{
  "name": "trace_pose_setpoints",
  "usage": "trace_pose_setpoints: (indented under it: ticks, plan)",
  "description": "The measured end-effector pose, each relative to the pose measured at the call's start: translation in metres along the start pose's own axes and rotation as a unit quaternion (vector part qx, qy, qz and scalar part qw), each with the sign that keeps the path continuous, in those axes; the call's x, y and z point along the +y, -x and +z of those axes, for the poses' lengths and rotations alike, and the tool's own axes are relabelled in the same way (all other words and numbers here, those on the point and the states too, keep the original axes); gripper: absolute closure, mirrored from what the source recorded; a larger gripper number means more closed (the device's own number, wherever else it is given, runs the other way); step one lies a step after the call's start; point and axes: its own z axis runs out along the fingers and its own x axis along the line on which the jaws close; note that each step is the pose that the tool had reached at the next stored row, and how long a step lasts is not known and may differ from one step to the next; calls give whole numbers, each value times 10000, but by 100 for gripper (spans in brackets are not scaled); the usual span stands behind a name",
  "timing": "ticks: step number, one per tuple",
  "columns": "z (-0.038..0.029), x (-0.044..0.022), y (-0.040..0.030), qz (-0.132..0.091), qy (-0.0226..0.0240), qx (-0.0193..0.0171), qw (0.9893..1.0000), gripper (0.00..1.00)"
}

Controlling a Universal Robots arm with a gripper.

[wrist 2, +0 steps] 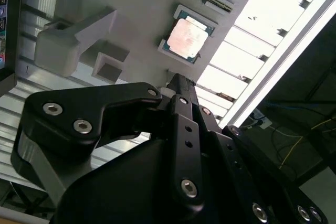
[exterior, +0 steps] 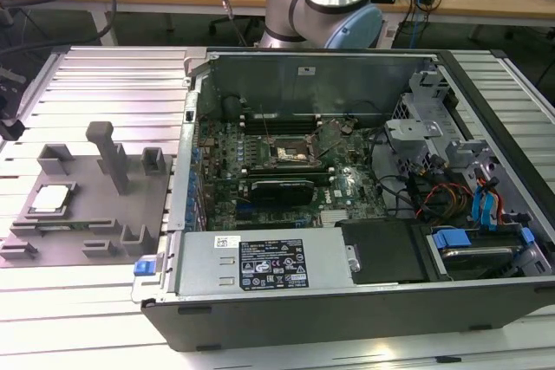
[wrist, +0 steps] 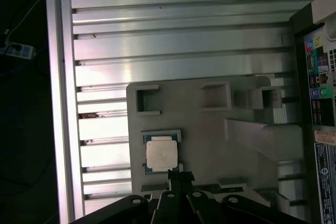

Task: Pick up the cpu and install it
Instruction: 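Pick up the cpu and move it towards the insertion slot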

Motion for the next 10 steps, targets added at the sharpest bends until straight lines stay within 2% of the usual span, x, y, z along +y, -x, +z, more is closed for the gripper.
trace_pose_setpoints:
  ticks: [10]
  plan:
    - [86,-13,-130,0,0,0,10000,89]
